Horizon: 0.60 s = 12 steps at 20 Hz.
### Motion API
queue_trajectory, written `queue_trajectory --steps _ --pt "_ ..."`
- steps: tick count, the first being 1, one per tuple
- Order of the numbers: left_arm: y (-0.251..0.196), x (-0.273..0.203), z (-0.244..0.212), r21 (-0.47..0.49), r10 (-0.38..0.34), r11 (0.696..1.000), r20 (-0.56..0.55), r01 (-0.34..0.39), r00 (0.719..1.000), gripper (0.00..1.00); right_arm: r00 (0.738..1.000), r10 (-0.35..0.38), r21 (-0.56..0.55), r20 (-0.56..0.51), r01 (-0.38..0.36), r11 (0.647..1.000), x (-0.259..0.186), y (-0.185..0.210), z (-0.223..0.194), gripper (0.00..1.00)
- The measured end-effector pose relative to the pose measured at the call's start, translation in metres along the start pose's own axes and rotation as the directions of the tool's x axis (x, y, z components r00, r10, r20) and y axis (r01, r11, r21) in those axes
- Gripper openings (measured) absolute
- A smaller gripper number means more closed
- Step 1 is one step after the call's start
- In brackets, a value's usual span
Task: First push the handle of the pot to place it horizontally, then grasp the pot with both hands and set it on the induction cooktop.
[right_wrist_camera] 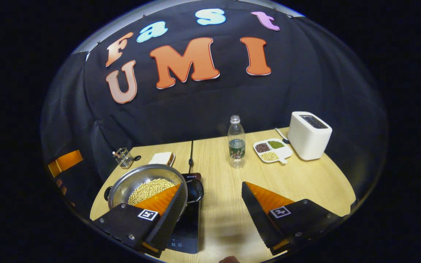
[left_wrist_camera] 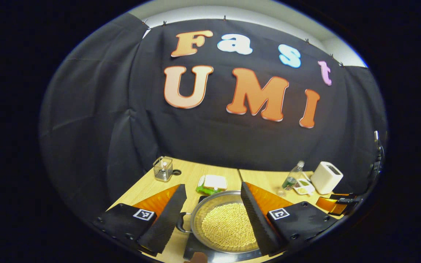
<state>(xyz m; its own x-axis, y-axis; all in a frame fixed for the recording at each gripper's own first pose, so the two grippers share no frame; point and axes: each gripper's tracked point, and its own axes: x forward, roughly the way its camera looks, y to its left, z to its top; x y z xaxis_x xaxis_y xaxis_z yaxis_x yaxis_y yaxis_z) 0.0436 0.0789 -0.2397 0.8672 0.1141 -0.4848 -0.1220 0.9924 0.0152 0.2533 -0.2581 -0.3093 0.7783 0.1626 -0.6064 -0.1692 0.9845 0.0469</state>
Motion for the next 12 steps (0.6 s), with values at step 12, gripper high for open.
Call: queue_trajectory --steps 12 --pt "-0.035 -0.113 0.153 -0.027 -0.023 0.999 0.356 0.035 0.934 0.97 0.944 -0.026 -0.039 0.329 0.041 0.998 -0.144 -0.073 0.131 0.95"
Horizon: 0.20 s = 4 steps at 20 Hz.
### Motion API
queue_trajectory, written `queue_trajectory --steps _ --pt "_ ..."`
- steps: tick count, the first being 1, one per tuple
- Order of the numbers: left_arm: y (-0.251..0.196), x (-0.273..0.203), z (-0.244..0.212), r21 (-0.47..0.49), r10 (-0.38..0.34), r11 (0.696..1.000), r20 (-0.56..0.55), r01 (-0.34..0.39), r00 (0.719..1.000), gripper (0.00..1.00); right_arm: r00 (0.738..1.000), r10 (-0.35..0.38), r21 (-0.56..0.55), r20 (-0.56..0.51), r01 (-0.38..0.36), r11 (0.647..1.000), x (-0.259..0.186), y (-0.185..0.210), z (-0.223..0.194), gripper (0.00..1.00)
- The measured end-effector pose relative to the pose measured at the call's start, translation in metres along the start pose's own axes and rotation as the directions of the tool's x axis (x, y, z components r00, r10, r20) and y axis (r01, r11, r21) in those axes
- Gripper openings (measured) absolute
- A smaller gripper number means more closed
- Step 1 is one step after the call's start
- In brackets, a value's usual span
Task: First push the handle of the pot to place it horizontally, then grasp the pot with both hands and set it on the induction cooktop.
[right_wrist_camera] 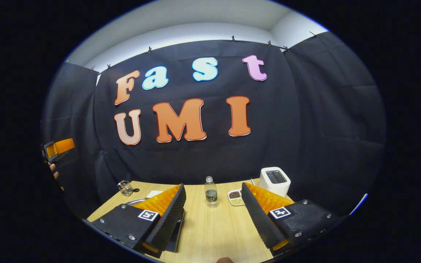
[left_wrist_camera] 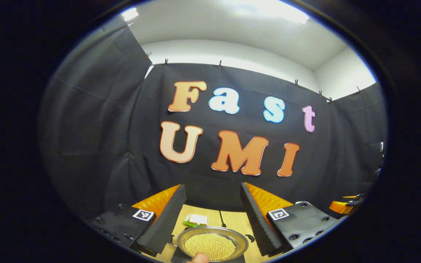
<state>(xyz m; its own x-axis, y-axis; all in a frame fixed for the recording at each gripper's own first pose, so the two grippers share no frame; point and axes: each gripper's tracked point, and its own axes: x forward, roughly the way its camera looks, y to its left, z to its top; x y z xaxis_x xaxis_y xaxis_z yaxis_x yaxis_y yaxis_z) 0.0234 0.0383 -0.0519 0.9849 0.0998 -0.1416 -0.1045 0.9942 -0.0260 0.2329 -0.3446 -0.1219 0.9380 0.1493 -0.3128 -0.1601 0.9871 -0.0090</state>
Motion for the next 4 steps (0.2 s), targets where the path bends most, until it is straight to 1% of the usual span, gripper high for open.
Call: queue_trajectory --steps 3,4 --pt "-0.013 -0.016 0.002 -0.027 -0.023 0.999 -0.003 0.023 1.0 0.99 0.999 -0.029 0.001 0.036 0.029 1.0 -0.011 -0.017 0.019 0.95" --pt "-0.016 -0.019 0.002 -0.033 -0.029 0.999 -0.007 0.029 1.0 0.99 0.998 -0.035 0.006 0.055 0.035 0.999 -0.017 -0.018 0.024 1.0"
